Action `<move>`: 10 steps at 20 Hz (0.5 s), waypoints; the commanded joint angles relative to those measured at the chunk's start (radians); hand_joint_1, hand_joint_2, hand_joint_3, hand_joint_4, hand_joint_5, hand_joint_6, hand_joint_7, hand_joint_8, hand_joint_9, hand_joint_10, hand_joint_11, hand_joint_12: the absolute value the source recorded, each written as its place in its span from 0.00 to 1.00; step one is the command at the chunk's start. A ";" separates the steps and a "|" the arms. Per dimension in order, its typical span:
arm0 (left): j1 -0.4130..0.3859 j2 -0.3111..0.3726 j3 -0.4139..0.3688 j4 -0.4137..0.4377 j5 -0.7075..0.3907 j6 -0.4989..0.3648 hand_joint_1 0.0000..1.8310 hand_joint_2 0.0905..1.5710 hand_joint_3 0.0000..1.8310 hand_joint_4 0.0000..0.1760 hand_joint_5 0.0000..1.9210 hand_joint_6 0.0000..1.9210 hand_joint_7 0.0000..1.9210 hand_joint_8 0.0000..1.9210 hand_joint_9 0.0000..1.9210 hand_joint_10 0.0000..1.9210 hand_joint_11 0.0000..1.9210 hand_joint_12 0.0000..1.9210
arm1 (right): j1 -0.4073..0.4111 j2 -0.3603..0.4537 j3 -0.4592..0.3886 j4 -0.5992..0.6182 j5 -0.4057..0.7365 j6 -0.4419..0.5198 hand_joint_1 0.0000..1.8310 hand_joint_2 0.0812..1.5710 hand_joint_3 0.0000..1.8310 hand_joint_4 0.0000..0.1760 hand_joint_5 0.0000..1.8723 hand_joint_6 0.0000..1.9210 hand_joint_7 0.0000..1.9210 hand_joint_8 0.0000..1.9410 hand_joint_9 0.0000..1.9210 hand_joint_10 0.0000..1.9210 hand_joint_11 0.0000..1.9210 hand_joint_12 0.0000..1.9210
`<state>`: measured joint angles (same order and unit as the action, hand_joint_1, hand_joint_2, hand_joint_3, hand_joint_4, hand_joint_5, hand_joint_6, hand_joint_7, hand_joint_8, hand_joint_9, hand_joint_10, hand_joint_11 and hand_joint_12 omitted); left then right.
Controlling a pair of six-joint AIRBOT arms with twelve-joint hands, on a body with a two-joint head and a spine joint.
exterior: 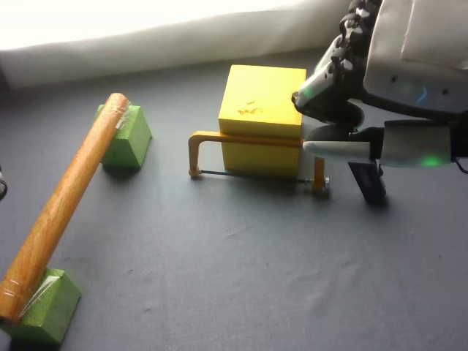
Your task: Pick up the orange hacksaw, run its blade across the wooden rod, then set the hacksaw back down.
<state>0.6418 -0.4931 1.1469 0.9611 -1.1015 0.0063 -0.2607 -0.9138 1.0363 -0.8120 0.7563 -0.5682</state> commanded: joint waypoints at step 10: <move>-0.004 0.018 0.017 -0.078 -0.085 0.016 0.05 0.78 0.00 0.00 0.09 0.00 0.08 0.00 0.09 0.00 0.00 0.25 | 0.016 0.020 -0.019 0.115 0.027 0.115 0.14 0.69 0.00 0.00 0.10 0.00 0.10 0.00 0.09 0.00 0.00 0.39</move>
<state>0.6430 -0.4854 1.1587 0.9676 -1.1160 0.0170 -0.2577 -0.9020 1.0187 -0.7544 0.7040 -0.4553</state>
